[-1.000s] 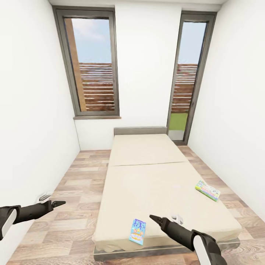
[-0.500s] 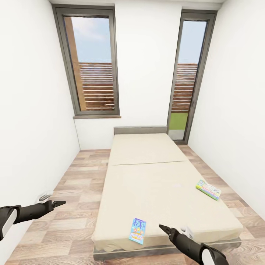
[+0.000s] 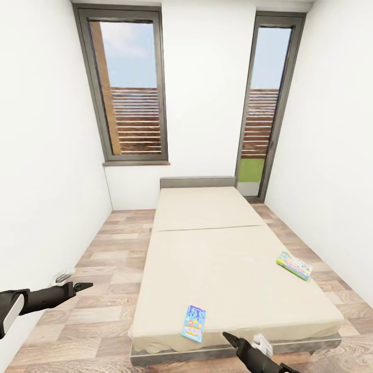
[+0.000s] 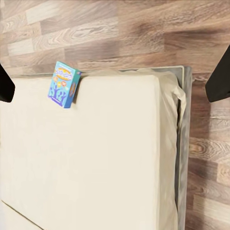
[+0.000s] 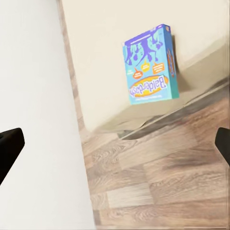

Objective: Put all the toys in the child's room - the three board games (two on the bed and one on the table), the two jigsaw puzzles on the table, and the tennis ball on the table - inside the toy box on the table in the child's room.

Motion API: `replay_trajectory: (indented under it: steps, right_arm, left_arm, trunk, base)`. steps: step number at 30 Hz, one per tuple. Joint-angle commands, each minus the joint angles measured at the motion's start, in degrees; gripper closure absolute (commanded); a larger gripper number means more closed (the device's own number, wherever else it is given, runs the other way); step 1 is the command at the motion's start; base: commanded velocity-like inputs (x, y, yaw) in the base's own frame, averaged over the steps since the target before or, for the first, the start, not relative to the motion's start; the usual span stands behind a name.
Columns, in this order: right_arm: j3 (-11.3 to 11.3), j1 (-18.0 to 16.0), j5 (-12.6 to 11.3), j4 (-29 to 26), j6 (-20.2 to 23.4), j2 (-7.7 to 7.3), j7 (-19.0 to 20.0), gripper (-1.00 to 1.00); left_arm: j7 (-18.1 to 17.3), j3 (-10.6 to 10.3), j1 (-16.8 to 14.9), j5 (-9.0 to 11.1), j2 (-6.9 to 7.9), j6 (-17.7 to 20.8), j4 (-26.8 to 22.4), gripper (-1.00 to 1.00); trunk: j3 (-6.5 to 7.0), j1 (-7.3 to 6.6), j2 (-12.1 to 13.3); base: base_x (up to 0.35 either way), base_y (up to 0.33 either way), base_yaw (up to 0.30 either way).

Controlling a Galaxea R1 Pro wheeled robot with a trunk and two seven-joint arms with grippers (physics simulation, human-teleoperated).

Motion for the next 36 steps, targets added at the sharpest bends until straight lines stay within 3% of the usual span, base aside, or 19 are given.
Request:
replay_trajectory:
  steps: [1, 11, 17, 23, 36]
  right_arm:
    - [-0.3, 0.0, -0.3, 0.7, -0.1, 0.03, 0.1, -1.0]
    - [-0.3, -0.9, -0.4, 5.0, -2.8, -0.09, -0.5, -1.0]
    - [-0.4, -3.9, -0.4, 10.6, -3.2, -0.42, -0.5, -1.0]
    - [-0.5, -6.0, -0.5, 12.0, -3.2, -0.45, -0.5, -1.0]
    - [-0.7, -6.5, -0.7, 12.2, -2.9, 0.49, -0.3, -1.0]
  left_arm:
    - [-0.1, 0.1, 0.0, 0.2, -0.01, 0.4, 0.0, -1.0]
    - [-0.2, 0.1, 0.0, 0.2, -0.02, 0.4, 0.0, -1.0]
    - [-0.2, 0.1, 0.0, 0.2, -0.09, 0.4, 0.0, -1.0]
    - [-0.2, 0.1, 0.0, 0.2, -0.09, 0.2, 0.0, -1.0]
    - [-0.2, 0.1, 0.0, 0.2, -0.05, 0.2, 0.0, -1.0]
  trunk:
    - [-0.26, 0.23, -0.5]
    - [-2.05, 2.43, -4.5]
    - [-3.13, 3.74, -6.9]
    - [-4.21, 5.06, -9.3]
    - [-6.54, 7.92, -14.5]
  base:
    - [0.0, 0.0, 0.0]
    - [0.0, 0.0, 0.0]
    - [0.0, 0.0, 0.0]
    - [0.0, 0.0, 0.0]
    - [0.0, 0.0, 0.0]
